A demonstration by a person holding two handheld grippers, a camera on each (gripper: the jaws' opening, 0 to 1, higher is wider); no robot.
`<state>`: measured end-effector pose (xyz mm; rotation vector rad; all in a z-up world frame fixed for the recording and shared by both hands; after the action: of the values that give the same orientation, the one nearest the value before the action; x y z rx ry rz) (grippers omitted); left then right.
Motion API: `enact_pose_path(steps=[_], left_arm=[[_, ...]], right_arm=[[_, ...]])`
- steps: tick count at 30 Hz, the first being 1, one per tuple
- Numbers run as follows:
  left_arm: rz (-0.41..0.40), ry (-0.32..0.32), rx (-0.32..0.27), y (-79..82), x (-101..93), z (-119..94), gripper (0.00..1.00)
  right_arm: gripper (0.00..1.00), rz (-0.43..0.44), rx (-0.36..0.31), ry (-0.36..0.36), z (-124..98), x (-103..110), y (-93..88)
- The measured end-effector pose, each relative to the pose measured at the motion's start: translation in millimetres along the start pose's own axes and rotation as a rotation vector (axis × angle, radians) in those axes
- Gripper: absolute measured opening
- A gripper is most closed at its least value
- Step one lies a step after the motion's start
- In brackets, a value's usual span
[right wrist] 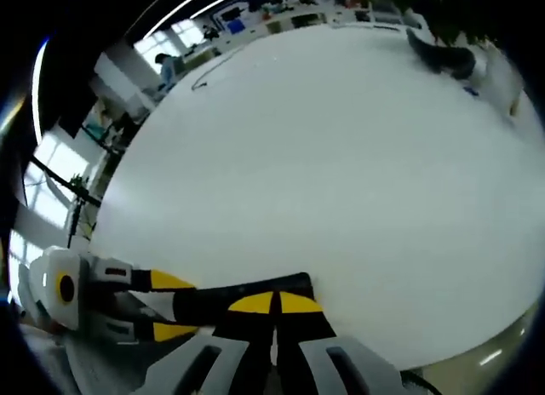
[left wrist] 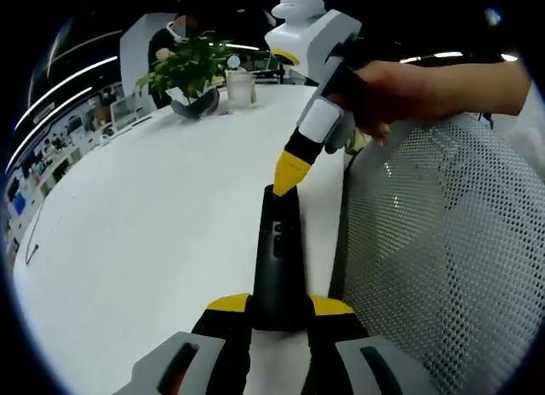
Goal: Press the specified remote control buttons in sequence, fully releasing each button before pressing the next.
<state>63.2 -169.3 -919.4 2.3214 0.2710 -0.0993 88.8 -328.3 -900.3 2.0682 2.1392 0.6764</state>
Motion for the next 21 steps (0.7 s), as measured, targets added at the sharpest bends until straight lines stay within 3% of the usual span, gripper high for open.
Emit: enact_pose_path(steps=[3, 8, 21], left_arm=[[0.008, -0.006, 0.001, 0.3, 1.1, 0.3, 0.24], [0.003, -0.008, -0.007, -1.2, 1.7, -0.7, 0.24], [-0.006, -0.006, -0.023, -1.8, 2.9, -0.1, 0.24]], right_arm=[[0.00, 0.012, -0.028, 0.045, -1.5, 5.0, 3.7], [0.00, -0.012, 0.033, 0.034, 6.8, 7.4, -0.9], [0.00, 0.011, 0.000, 0.036, 5.6, 5.7, -2.1]])
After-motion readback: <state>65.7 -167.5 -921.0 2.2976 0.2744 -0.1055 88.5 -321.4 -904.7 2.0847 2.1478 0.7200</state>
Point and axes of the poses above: the point that each gripper's makers call its tool centre point, and the gripper's own axes: z roughly forward along the fingers, x roughly to its left, y roughly out of its top, the point moved 7 cm from there along -z, roughly backward along the fingers, and after that the axes turned 12 degrees about -y, right-handed, at the moved point
